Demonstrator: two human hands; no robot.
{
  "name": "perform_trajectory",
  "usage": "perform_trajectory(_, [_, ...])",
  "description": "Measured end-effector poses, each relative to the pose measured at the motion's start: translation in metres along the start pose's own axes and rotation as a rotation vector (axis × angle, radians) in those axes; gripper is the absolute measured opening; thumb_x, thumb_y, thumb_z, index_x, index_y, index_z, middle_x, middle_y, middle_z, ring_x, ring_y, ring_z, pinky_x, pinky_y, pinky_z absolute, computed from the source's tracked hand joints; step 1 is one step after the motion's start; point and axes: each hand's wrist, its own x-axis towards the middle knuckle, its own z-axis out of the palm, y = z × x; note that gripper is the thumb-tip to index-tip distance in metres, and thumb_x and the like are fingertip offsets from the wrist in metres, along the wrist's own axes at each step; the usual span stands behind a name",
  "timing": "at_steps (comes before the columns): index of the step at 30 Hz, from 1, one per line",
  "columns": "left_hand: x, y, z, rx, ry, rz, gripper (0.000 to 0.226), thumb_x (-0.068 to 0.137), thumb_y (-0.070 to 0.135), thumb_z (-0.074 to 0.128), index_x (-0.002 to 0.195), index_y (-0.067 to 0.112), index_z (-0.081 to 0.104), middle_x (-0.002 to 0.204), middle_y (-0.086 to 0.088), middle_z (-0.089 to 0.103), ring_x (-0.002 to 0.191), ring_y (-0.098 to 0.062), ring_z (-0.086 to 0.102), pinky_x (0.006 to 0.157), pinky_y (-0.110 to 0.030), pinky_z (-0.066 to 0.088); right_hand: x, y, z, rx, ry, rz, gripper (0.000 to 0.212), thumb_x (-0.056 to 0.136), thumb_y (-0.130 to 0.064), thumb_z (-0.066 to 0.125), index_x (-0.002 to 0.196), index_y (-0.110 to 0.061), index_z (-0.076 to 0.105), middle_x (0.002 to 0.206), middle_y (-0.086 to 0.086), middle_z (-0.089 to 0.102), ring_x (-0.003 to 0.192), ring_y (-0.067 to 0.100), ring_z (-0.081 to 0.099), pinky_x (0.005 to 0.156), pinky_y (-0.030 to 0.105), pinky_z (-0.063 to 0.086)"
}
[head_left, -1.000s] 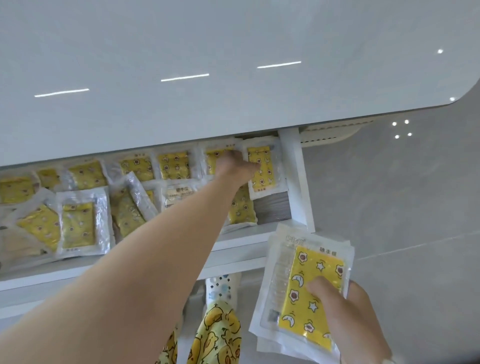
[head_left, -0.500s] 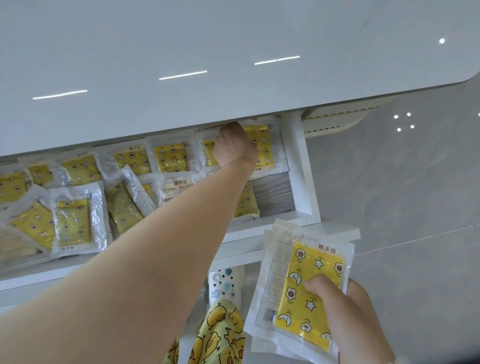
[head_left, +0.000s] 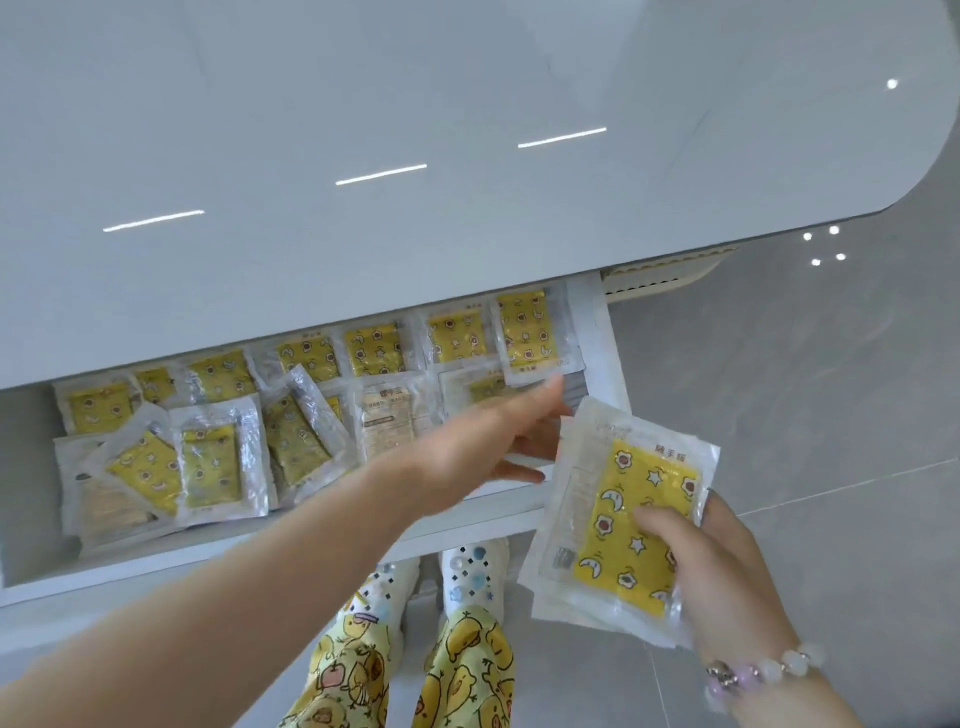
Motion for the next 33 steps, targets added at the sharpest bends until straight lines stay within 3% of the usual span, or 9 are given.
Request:
perform_trajectory(2, [-0.022, -0.014, 0.009, 0.099, -0.061, 0.021, 0.022, 0.093, 0.042, 0.044, 0.107, 0.029, 0.057, 0.101, 0.011, 0.068, 0.095, 0.0, 0.064, 0.087, -0.019, 0.05, 0.003, -0.009, 0.008, -0.031, -0.014, -0.027, 0.018, 0.087, -0.003, 0.056, 0.088, -0.019, 0.064, 0.078, -0.001, 0.072, 0.078, 0.019, 0.068, 0.06, 0.03, 0.051])
perform_trajectory(4, [-0.028, -0.024, 0.017, 0.207, 0.039, 0.06, 0.011, 0.097, 0.029, 0.047, 0.104, 0.026, 0.055, 0.101, 0.012, 0.067, 0.092, 0.003, 0.064, 0.089, -0.02, 0.051, 0.008, -0.015, 0.019, -0.075, -0.025, -0.036, 0.018, 0.088, -0.004, 0.053, 0.092, -0.02, 0.061, 0.085, 0.0, 0.069, 0.086, 0.023, 0.065, 0.07, 0.037, 0.053])
perform_trajectory(8, [-0.025, -0.023, 0.008, 0.291, 0.194, 0.047, 0.025, 0.091, 0.031, 0.059, 0.108, 0.013, 0.055, 0.103, -0.003, 0.07, 0.095, -0.018, 0.067, 0.089, -0.042, 0.053, 0.016, -0.02, 0.038, -0.181, -0.032, -0.029, 0.007, 0.094, -0.011, 0.044, 0.096, -0.015, 0.051, 0.095, 0.01, 0.063, 0.093, 0.033, 0.06, 0.088, 0.052, 0.049])
perform_trajectory(14, [-0.009, -0.001, -0.007, 0.193, 0.265, -0.037, 0.03, 0.089, 0.016, 0.063, 0.115, 0.011, 0.049, 0.106, -0.003, 0.064, 0.093, -0.018, 0.064, 0.082, -0.031, 0.054, 0.032, -0.026, 0.049, -0.376, 0.069, -0.206, 0.017, 0.1, -0.024, 0.04, 0.106, -0.011, 0.048, 0.103, 0.006, 0.058, 0.083, 0.021, 0.052, 0.066, 0.03, 0.038])
perform_trajectory(18, [0.017, 0.008, -0.025, 0.147, 0.511, -0.121, 0.07, 0.092, 0.025, 0.061, 0.148, 0.01, 0.02, 0.143, -0.009, 0.041, 0.127, -0.026, 0.044, 0.102, -0.036, 0.039, 0.035, -0.019, 0.045, -0.484, 0.224, -0.296, 0.037, 0.097, -0.024, 0.046, 0.131, -0.011, 0.044, 0.123, 0.007, 0.052, 0.106, 0.024, 0.053, 0.074, 0.025, 0.034])
perform_trajectory(20, [0.035, 0.006, -0.03, 0.129, 0.614, -0.144, 0.074, 0.093, 0.024, 0.058, 0.15, 0.01, 0.012, 0.148, -0.01, 0.035, 0.121, -0.026, 0.046, 0.098, -0.032, 0.039, 0.034, -0.014, 0.042, -0.513, 0.262, -0.339, 0.037, 0.095, -0.022, 0.048, 0.13, -0.011, 0.044, 0.124, 0.006, 0.05, 0.106, 0.024, 0.053, 0.074, 0.025, 0.034])
perform_trajectory(23, [0.06, -0.006, -0.024, 0.238, 0.646, -0.143, 0.062, 0.094, 0.022, 0.055, 0.146, 0.009, 0.024, 0.124, -0.012, 0.055, 0.095, -0.023, 0.053, 0.08, -0.03, 0.048, 0.03, -0.003, 0.043, -0.536, 0.272, -0.417, 0.034, 0.093, -0.017, 0.051, 0.126, -0.01, 0.047, 0.121, 0.006, 0.051, 0.1, 0.023, 0.055, 0.071, 0.025, 0.035])
perform_trajectory(27, [0.089, -0.029, -0.004, 0.348, 0.629, -0.158, 0.057, 0.095, 0.02, 0.053, 0.144, 0.01, 0.028, 0.127, -0.01, 0.056, 0.114, -0.028, 0.055, 0.082, -0.031, 0.047, 0.028, 0.006, 0.051, -0.503, 0.277, -0.445, 0.03, 0.091, -0.014, 0.053, 0.121, -0.011, 0.049, 0.118, 0.005, 0.052, 0.097, 0.023, 0.056, 0.073, 0.026, 0.038])
perform_trajectory(33, [0.12, -0.036, 0.004, 0.452, 0.716, -0.196, 0.043, 0.092, 0.01, 0.058, 0.132, 0.007, 0.045, 0.119, -0.013, 0.06, 0.109, -0.029, 0.059, 0.082, -0.031, 0.05, 0.041, 0.008, 0.053, -0.551, 0.276, -0.48, 0.027, 0.091, -0.014, 0.054, 0.118, -0.013, 0.052, 0.117, 0.001, 0.053, 0.105, 0.022, 0.056, 0.075, 0.026, 0.039])
